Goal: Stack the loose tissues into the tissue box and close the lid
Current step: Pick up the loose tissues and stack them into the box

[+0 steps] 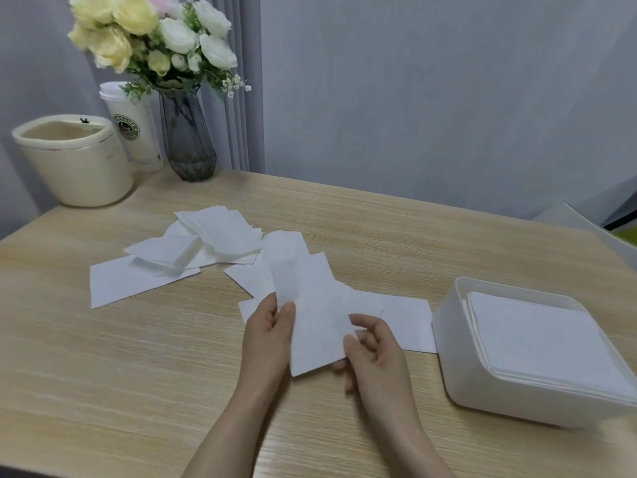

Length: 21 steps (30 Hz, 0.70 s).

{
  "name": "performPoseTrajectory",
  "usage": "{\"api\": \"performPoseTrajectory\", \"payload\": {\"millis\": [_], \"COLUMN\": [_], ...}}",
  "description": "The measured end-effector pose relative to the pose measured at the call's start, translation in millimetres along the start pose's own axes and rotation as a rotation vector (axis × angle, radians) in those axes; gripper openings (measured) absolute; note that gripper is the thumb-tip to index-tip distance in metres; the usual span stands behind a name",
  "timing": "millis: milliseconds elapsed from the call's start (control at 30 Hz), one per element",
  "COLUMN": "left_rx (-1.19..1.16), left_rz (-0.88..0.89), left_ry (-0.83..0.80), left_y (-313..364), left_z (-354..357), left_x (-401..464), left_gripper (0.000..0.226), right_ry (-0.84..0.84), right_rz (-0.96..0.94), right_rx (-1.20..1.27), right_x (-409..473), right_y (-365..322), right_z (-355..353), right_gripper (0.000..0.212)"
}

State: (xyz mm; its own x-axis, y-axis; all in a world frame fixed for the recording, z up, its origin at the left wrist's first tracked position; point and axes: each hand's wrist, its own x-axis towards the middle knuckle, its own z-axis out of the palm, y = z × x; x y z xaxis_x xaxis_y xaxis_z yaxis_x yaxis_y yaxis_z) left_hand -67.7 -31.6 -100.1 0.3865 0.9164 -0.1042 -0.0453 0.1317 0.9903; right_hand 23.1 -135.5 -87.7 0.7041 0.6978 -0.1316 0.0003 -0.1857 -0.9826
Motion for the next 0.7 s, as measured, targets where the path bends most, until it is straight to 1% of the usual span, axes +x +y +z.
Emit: {"api": "performPoseTrajectory", "payload": {"millis": [33, 100, 200, 300, 400, 467, 567, 700], "left_rx": [-0.010, -0.029, -0.049, -0.021, -0.002, 0.003, 0.018, 0.011], "left_rz": [0.004, 0.000, -0.012, -0.011, -0.003, 0.000, 0.005, 0.001], "left_ry": [0.027, 0.075, 0.104, 0.106, 0.113, 0.114, 0.113, 0.123], "left_y": [-1, -3, -5, -3, -2, -1, -2, -2], "left_z": [-3, -7, -10, -9, -8, -7, -7, -7], "left_x": [2, 4, 7, 5, 4, 4, 4, 5], "left_gripper": [0.023, 0.027, 0.028, 0.026, 0.027, 0.026, 0.025, 0.026], "right_ry": [0.024, 0.057, 0.063, 0.033, 0.024, 0.023, 0.018, 0.022], "right_rz": [-0.044, -0.134, -0.190, -0.117, -0.042, -0.027, -0.013, -0.005], "right_rx": [-0.066, -0.282, -0.592, -0.702, -0.729, -0.727, -0.716, -0.708], "right_x": [5, 18, 40, 62, 73, 76, 76, 73], "right_y": [0, -1, -4, -6, -8, -8, -8, -9], "right_z": [-3, -11, -20, -23, -23, -23, -23, -24], "right_gripper": [0.019, 0.019, 0.033, 0.046, 0.050, 0.047, 0.036, 0.008]}}
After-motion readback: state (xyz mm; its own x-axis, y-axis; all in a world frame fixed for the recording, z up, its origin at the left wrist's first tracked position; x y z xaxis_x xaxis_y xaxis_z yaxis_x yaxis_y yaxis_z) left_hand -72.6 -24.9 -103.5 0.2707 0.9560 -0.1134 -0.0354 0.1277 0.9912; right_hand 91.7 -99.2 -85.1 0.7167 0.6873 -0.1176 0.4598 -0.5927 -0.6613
